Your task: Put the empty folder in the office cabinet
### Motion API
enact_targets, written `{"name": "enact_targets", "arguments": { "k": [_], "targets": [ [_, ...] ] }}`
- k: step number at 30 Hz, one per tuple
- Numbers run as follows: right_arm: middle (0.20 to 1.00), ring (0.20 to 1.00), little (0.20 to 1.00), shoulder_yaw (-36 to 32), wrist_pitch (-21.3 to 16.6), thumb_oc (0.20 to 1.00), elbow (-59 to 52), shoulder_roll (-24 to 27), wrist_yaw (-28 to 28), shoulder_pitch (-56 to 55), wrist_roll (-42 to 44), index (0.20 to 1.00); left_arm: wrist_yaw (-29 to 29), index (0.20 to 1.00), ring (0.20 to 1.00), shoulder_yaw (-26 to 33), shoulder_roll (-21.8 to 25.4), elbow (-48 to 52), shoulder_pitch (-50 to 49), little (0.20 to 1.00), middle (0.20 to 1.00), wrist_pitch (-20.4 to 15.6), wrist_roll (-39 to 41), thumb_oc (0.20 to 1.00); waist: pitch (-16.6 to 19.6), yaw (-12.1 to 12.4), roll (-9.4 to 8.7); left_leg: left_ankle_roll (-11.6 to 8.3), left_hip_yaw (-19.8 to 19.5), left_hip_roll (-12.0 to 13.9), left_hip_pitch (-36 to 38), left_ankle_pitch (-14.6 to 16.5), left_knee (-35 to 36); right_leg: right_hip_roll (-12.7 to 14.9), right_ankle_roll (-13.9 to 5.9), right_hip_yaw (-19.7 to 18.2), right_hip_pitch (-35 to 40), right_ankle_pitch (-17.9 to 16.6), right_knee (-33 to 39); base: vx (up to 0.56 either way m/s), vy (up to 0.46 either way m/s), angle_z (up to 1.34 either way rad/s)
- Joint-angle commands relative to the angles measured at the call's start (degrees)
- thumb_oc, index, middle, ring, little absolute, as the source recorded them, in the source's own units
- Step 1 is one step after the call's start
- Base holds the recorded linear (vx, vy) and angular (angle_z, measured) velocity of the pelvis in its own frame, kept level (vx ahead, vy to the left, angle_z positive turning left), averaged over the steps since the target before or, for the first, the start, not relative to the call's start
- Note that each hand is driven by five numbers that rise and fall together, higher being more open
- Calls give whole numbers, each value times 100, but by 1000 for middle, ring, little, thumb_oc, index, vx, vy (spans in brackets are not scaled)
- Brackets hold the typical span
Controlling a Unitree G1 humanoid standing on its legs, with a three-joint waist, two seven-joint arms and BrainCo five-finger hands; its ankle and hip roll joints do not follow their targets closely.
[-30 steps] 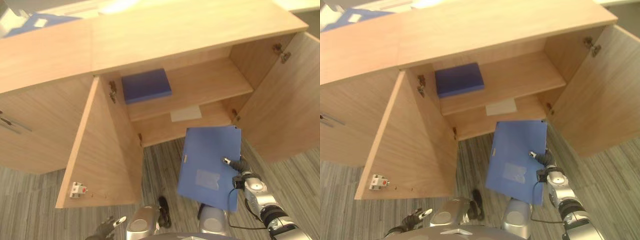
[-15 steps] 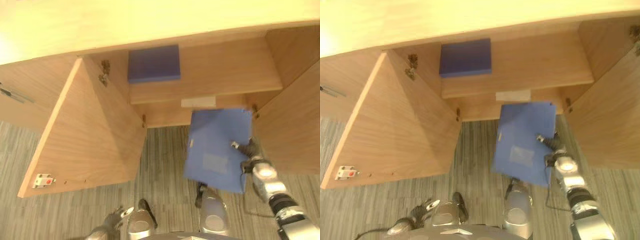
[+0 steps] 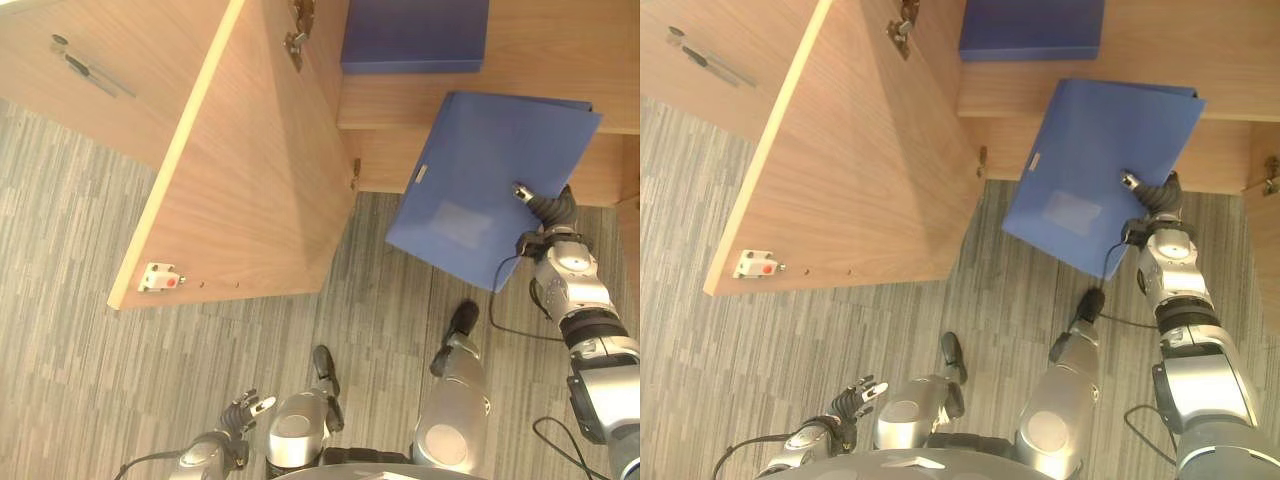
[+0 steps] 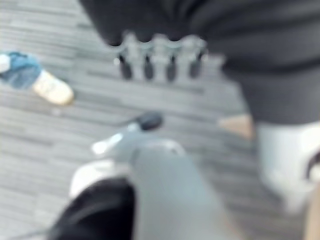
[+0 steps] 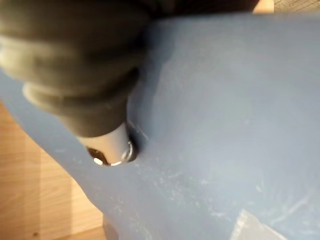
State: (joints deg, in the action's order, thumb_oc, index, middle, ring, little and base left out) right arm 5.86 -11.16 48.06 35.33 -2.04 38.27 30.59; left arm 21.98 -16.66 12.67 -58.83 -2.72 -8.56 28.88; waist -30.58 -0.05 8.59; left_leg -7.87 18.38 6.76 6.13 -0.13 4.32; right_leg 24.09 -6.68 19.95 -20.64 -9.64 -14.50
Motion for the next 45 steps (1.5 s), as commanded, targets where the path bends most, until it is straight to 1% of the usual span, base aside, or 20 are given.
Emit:
{"name": "enact_targets", "arguments": {
  "k": [1, 5, 10, 14, 16, 19, 24, 25, 29, 30, 32, 33, 34, 36, 37, 38, 40, 41, 43, 45],
  "targets": [
    [200, 200, 200, -164, -304, 200, 233, 33, 125, 314, 259, 200, -36, 1000, 1000, -327, 131, -68, -341, 1000, 1000, 21, -4, 1000, 716, -9, -212, 135, -68, 450, 509, 976, -327, -45, -586, -370, -421, -116, 471, -41, 17, 0],
    [200, 200, 200, -97, -353, 200, 152, -36, 46, 204, 328, 200, -24, 1000, 1000, -253, 102, -48, -297, 1000, 1000, 81, -95, 1000, 751, -57, -229, 124, -17, 439, 518, 939, -324, -82, -597, -391, -328, -151, 579, -20, 50, 0],
    [200, 200, 200, 52, -496, 200, -228, -393, 198, -330, 41, 200, 11, 1000, 1000, -165, -31, -33, -318, 1000, 1000, -185, -85, 1000, 841, -179, -299, 139, 79, 423, 619, 911, -306, -168, -584, -450, -65, -256, 912, -28, 98, -11],
    [200, 200, 200, 96, -596, 200, -643, -577, 111, -1027, -323, 200, -162, 1000, 1000, -53, -58, 239, -276, 1000, 1000, -307, 7, 1000, 932, -200, -468, 206, 54, 360, 629, 998, -420, -157, -681, -375, 140, -363, 1038, -80, 46, -5],
    [200, 200, 200, 143, -758, 200, -935, -633, -152, -1624, -484, 200, -315, 1000, 1000, 37, -55, 326, -322, 1000, 1000, -421, -128, 1000, 985, -242, -613, 281, 20, 380, 697, 1059, -531, -202, -705, -392, 265, -279, 857, 33, -88, -2],
    [200, 200, 200, 141, -810, 200, -1274, -661, -352, -2122, -606, 200, -539, 1000, 1000, 19, -18, 331, -323, 1000, 1000, -483, -280, 1000, 1029, -322, -695, 314, -4, 395, 802, 1148, -624, -181, -710, -439, 257, -182, 570, 136, -191, -13],
    [200, 200, 200, 100, -768, 200, -2053, -581, -654, -2577, -786, 200, -496, 1000, 1000, 157, 138, 377, -333, 1000, 1000, -524, -429, 1000, 1092, -574, -613, 301, 98, 420, 1080, 1391, -749, -57, -672, -642, -177, 43, -120, 241, -258, -16],
    [200, 200, 200, 177, -653, 200, -2425, -615, -833, -2717, -986, 200, -517, 1000, 1000, 249, 182, 424, -375, 1000, 1000, -586, -281, 1000, 1138, -655, -557, 278, 138, 454, 1094, 1407, -859, -92, -578, -658, -267, 196, -273, 219, -255, -26],
    [200, 200, 200, 541, -493, 200, -2924, -606, -951, -2782, -1269, 200, -281, 1000, 1000, 458, 283, 715, -278, 1000, 1000, -391, 186, 1000, 1219, -683, -353, 37, 48, 764, 665, 276, -1469, -557, -110, -413, 224, 491, 263, 165, -204, -43],
    [200, 200, 200, 612, -456, 200, -2958, -585, -911, -2727, -1312, 200, -279, 1000, 1000, 480, 274, 776, -253, 1000, 1000, -337, 254, 1000, 1242, -640, -325, 29, -136, 696, 453, 157, -1685, -699, -7, -395, 359, 545, 456, 69, -119, -57],
    [200, 200, 200, 737, -387, 200, -2915, -576, -873, -2680, -1224, 200, -271, 1000, 1000, 497, 218, 800, -259, 1000, 1000, -307, 358, 1000, 1256, -511, -305, 128, -449, 362, 83, 262, -1881, -897, 99, -424, 624, 580, 761, 92, -122, -17],
    [200, 200, 200, 737, -387, 200, -2915, -576, -873, -2680, -1224, 200, -271, 1000, 1000, 497, 218, 800, -259, 1000, 1000, -307, 358, 1000, 1256, -511, -305, 128, -449, 362, 83, 262, -1881, -897, 99, -424, 624, 580, 761, 90, -92, -11],
    [200, 200, 200, 788, -400, 200, -2897, -602, -836, -2688, -1284, 200, -243, 1000, 1000, 516, 177, 791, -304, 1000, 1000, -322, 362, 1000, 1269, -459, -296, 162, -507, 242, -46, 296, -1878, -986, 126, -404, 756, 593, 904, 89, -67, -18],
    [200, 200, 200, 911, -462, 200, -2789, -682, -740, -2734, -1364, 200, -238, 1000, 1000, 533, 70, 772, -438, 1000, 1000, -337, 211, 1000, 1344, -333, -273, 251, -486, -21, -168, 322, -1464, -1226, 149, -296, 1094, 590, 1267, 137, -88, -13],
    [200, 200, 200, 911, -462, 200, -2789, -682, -740, -2734, -1364, 200, -238, 1000, 1000, 533, 70, 772, -438, 1000, 1000, -337, 211, 1000, 1344, -333, -273, 251, -486, -21, -168, 322, -1464, -1226, 149, -296, 1094, 590, 1267, 127, -74, -3],
    [200, 200, 200, 1005, -490, 200, -2646, -748, -605, -2677, -1364, 200, -267, 1000, 1000, 513, 35, 733, -508, 1000, 1000, -394, 173, 1000, 1399, -223, -278, 319, -471, -236, -176, 431, -964, -1347, 113, -226, 1280, 564, 1451, 100, -68, -7],
    [200, 200, 200, 1071, -440, 200, -2510, -810, -509, -2599, -1215, 200, -315, 1000, 1000, 479, 49, 699, -569, 1000, 1000, -458, 170, 1000, 1443, -109, -312, 383, -509, -420, -230, 449, -576, -1484, 96, -185, 1514, 564, 1618, 96, -102, -15],
    [200, 200, 200, 1108, -407, 200, -2353, -878, -457, -2550, -965, 200, -356, 1000, 1000, 448, 57, 664, -631, 1000, 1000, -569, 192, 1000, 1479, -16, -390, 453, -525, -558, -394, 279, -417, -1562, 144, -160, 1648, 514, 1740, 75, -122, -6],
    [200, 200, 200, 1129, -323, 200, -2186, -1005, -427, -2590, -828, 200, -418, 1000, 1000, 490, 31, 611, -730, 1000, 1000, -702, 209, 1000, 1568, 134, -490, 475, -705, -640, -572, 81, -281, -1722, 163, -275, 1927, 586, 1893, 162, -109, -11],
    [200, 200, 200, 1089, -234, 200, -1941, -1104, -531, -2624, -546, 200, -494, 1000, 1000, 523, 5, 600, -772, 1000, 1000, -780, 284, 1000, 1663, 230, -599, 505, -901, -692, -639, 55, -328, -1811, 215, -445, 2093, 680, 1949, 154, -37, -38]
  ]
}}
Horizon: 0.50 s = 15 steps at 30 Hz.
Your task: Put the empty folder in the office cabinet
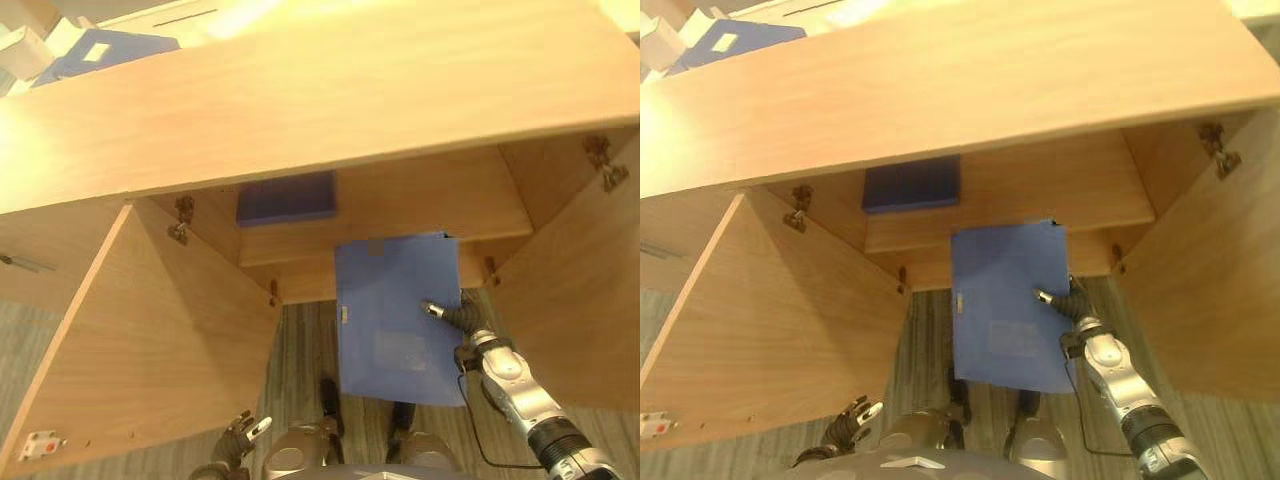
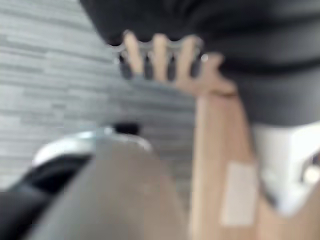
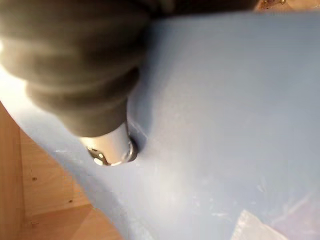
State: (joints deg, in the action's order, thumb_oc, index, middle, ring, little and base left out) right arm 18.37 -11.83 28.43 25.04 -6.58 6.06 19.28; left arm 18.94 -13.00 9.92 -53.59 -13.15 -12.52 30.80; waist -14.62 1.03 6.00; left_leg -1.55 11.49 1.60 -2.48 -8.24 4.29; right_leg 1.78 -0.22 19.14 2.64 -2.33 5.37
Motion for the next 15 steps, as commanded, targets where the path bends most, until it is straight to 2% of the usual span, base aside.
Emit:
{"name": "enact_targets", "arguments": {
  "k": [1, 4, 8, 15],
  "targets": [
    [200, 200, 200, -198, -138, 200, 113, -110, -72, 604, 551, 200, -212, 1000, 1000, 166, 284, 79, 307, 1000, 1000, -354, 121, 1000, 131, 109, -367, -116, -203, -173, 217, 868, -311, 389, -410, -407, -230, -18, -37, 75, 7, -56],
    [200, 200, 200, -233, -120, 200, 228, -165, -82, 547, 723, 200, -241, 1000, 1000, 181, 280, 42, 371, 1000, 1000, -289, 113, 1000, 222, 62, -391, -110, -162, -147, 293, 847, -242, 332, -376, -499, -171, 23, -37, 69, 14, -27],
    [200, 200, 200, -347, 108, 200, 222, -297, -101, 312, 794, 200, -272, 1000, 1000, 196, 247, 40, 480, 1000, 1000, -158, 163, 1000, 369, -47, -450, -106, -137, -109, 468, 857, -145, 223, -347, -675, -63, 85, -37, 121, 41, 12],
    [200, 200, 200, -350, 66, 200, 234, -384, -173, 143, 743, 200, -300, 1000, 1000, 275, 249, -129, 476, 1000, 1000, -201, 171, 1000, 478, -85, -545, -59, -98, -86, 641, 929, -109, 159, -329, -746, 80, 145, -37, 77, 3, -8]
  ]
}}
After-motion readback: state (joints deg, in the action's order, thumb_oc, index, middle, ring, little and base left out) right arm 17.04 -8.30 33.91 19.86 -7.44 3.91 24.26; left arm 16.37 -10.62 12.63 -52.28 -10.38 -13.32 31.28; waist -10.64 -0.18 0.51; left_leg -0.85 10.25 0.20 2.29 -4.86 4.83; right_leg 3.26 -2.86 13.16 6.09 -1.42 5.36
